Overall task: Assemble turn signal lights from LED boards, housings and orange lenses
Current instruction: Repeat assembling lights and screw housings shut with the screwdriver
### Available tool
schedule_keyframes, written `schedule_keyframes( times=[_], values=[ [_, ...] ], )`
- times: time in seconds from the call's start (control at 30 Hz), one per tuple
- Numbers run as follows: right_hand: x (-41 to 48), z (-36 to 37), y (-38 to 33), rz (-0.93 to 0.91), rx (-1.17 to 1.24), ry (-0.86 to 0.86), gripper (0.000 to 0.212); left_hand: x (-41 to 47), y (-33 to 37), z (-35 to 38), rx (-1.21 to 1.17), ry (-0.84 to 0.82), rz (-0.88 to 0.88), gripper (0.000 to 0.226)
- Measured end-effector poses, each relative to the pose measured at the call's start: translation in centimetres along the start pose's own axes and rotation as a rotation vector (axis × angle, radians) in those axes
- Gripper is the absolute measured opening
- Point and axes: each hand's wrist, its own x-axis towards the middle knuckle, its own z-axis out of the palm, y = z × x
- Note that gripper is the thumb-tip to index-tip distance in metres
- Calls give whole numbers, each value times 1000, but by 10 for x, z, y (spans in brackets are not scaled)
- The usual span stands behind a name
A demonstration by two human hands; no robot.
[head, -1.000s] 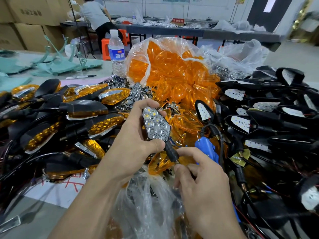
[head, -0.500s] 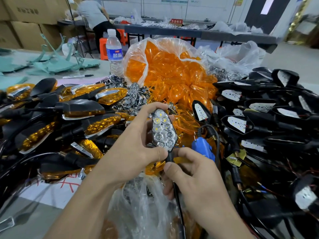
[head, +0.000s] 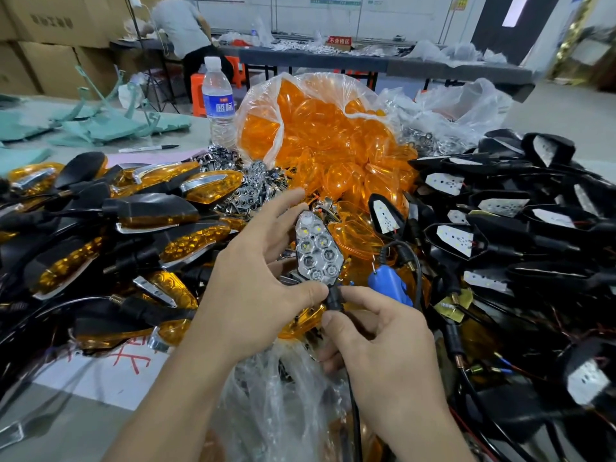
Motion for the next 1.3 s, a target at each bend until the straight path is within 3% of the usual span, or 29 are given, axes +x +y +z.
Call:
schedule_keyframes(
  times=[0.5,0.73,1.03,1.3],
  values=[
    [0,3,5,-6,-112,-17,46,0,3,-1,11,-6,34,73],
    [1,3,4,8,-62,-6,60,-3,1,2,97,59,22,69],
    [2,1,10,-9,-81,5,46,-6,7,10,149,109,-48,62],
    [4,3,11,5,-79,-11,63,-5,12,4,144,95,-83,65]
  ],
)
